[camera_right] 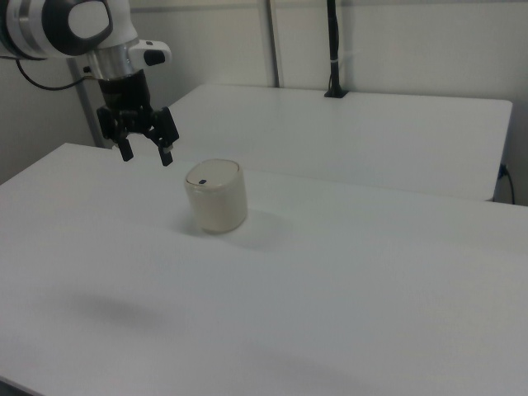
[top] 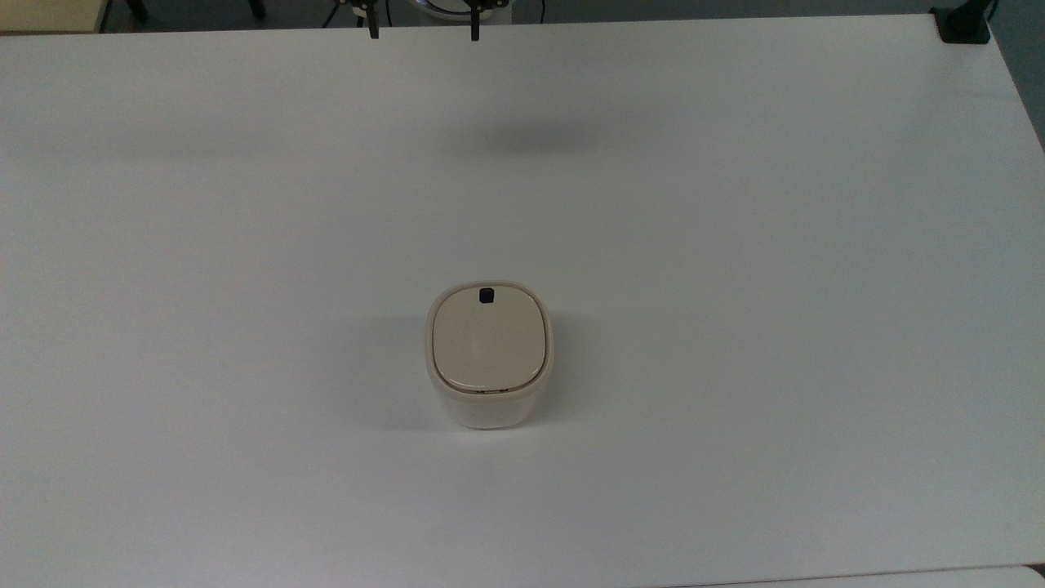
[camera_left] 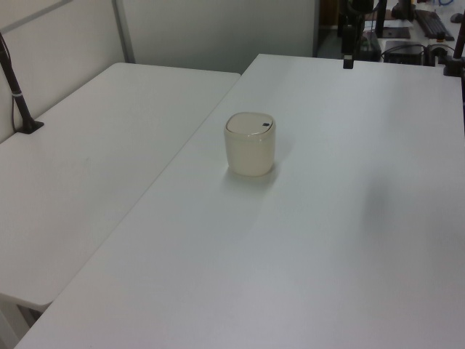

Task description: Open the trash bin

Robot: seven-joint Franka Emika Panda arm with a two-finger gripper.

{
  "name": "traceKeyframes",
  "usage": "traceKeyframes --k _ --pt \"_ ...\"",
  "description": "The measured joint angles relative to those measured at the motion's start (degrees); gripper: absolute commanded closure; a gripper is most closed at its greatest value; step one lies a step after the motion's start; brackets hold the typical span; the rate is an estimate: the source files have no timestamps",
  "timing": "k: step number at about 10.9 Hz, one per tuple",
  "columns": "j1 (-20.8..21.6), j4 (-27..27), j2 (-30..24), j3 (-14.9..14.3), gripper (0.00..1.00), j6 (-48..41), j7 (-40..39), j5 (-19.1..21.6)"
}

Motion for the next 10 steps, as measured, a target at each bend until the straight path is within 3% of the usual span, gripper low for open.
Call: traceKeyframes --k 8,10 --pt "-0.2 1.9 0.1 0.0 0.0 0.2 0.0 -0.1" --pt "-0.2 2.9 0.5 0.0 0.06 2.0 0.0 -0.5"
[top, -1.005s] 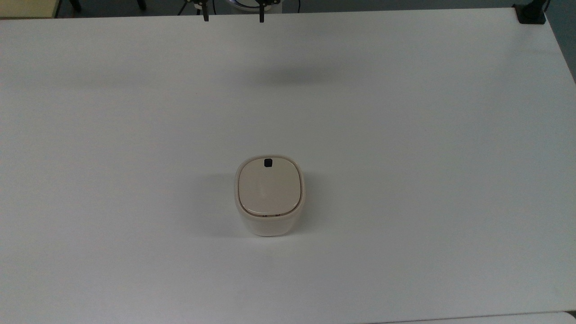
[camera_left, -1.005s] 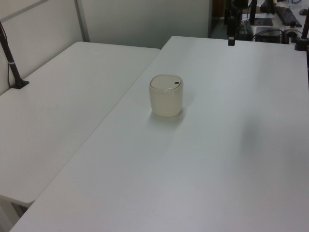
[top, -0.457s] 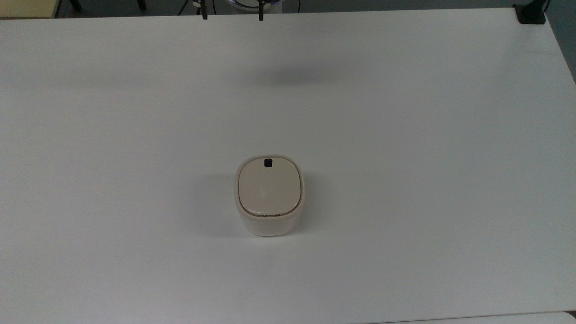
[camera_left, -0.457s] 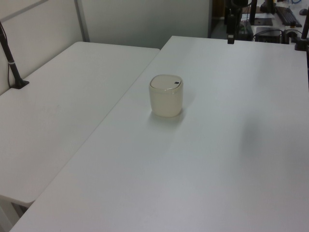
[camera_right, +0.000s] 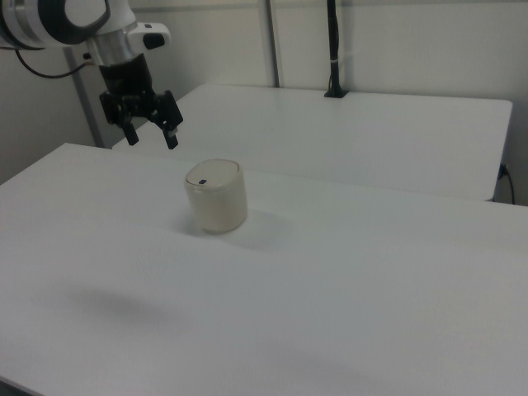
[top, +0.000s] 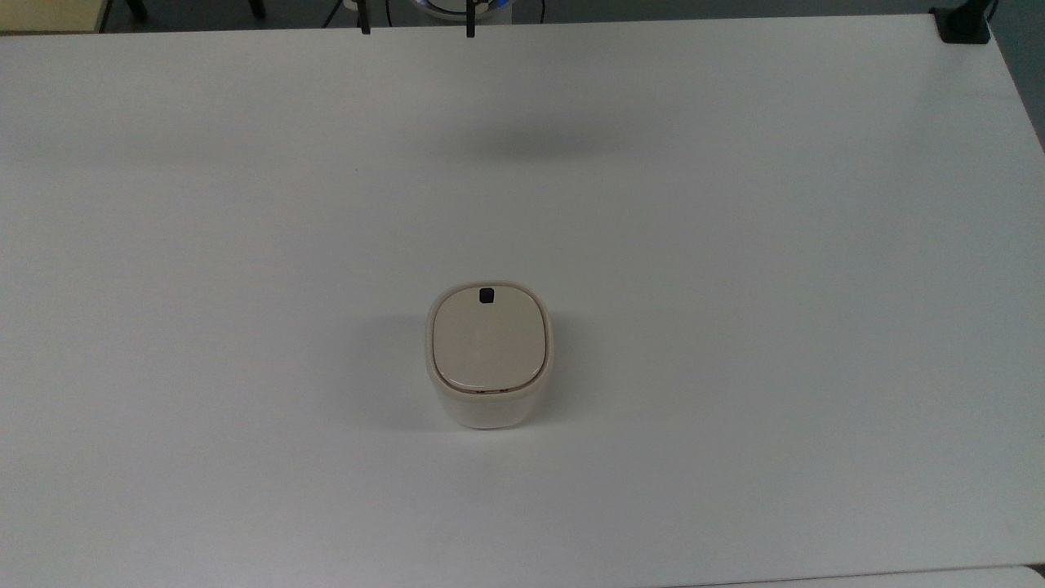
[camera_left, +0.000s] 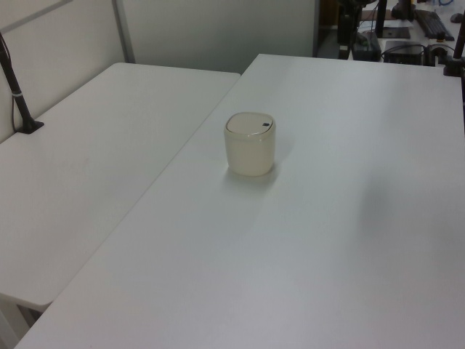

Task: Open the trash bin
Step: 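Move the gripper down over the dark tab on the bin lid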

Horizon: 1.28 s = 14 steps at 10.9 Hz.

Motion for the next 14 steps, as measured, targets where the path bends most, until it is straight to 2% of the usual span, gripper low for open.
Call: traceKeyframes --k 3,5,7,8,9,11,14 --pt "0.0 1.6 1.9 0.0 0.23 6.6 0.0 -0.3" --pt "0.0 3.8 4.7 0.0 0.48 10.2 1.4 -0.3" --pt "0.0 5.6 7.6 0.0 0.73 14.9 8.3 -0.7" --pt "0.2 6.0 8.7 0.0 0.89 17.2 12.9 -1.9" --pt "0.9 6.4 10.1 0.0 1.0 19.3 19.7 -3.8" --pt "2.7 6.6 12.4 0.0 1.0 21.7 33.0 -5.8" --pt "5.1 6.7 15.2 0.0 1.0 24.5 44.8 -7.8"
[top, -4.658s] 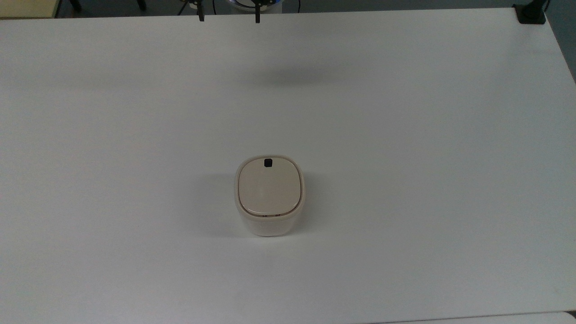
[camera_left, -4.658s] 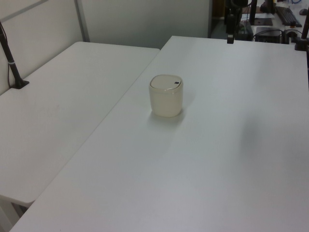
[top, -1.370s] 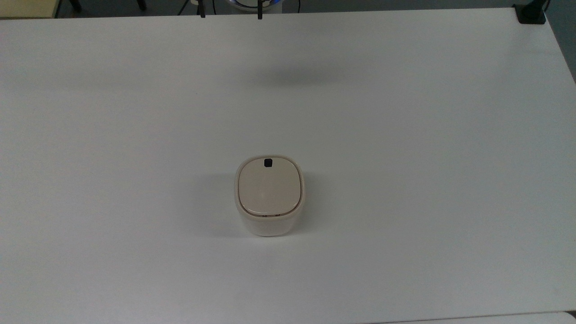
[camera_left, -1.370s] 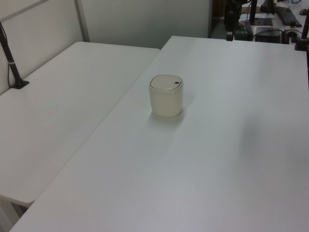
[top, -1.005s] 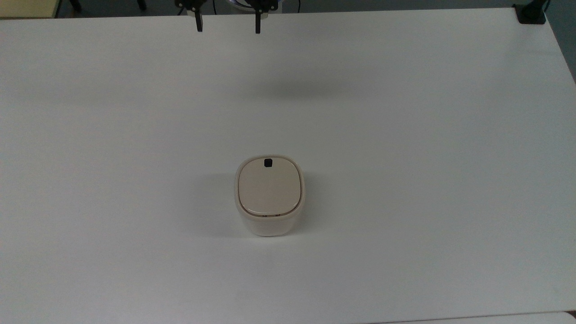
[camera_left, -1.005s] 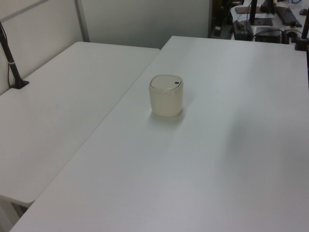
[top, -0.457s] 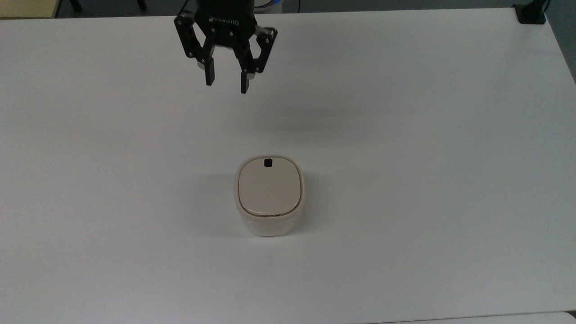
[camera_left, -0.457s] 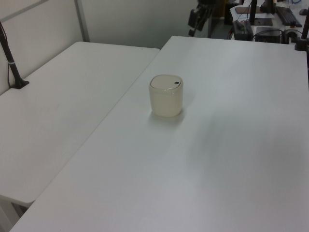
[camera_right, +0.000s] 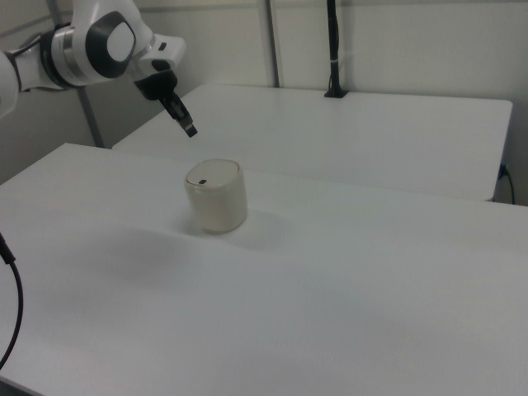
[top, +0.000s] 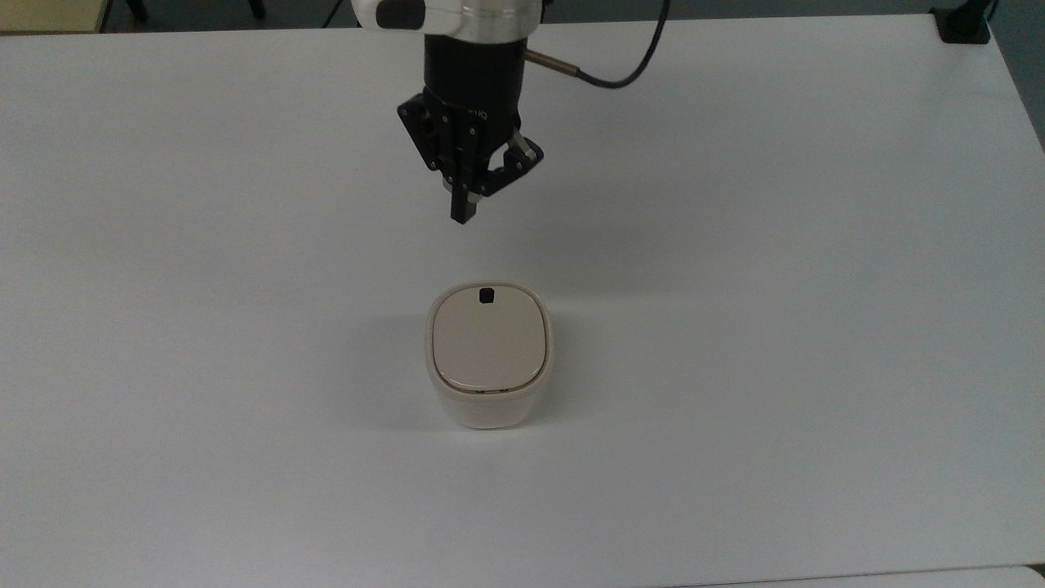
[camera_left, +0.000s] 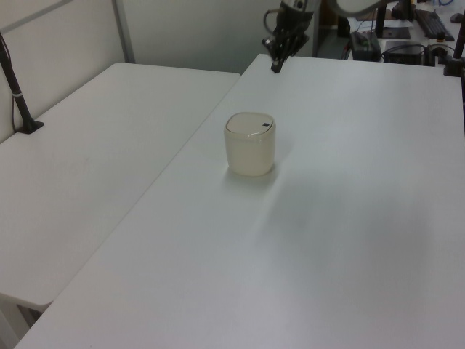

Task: Open the trash bin
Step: 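Move the gripper down over the dark tab on the bin lid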

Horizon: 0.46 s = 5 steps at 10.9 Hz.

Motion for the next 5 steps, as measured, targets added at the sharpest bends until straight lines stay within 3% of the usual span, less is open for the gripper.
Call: traceKeyframes --k 2,5 --pt "0.9 0.0 2.5 0.0 1.0 3.6 7.9 -2.4" --pt "1.1 0.0 4.8 0.0 1.0 5.8 11.5 -4.2"
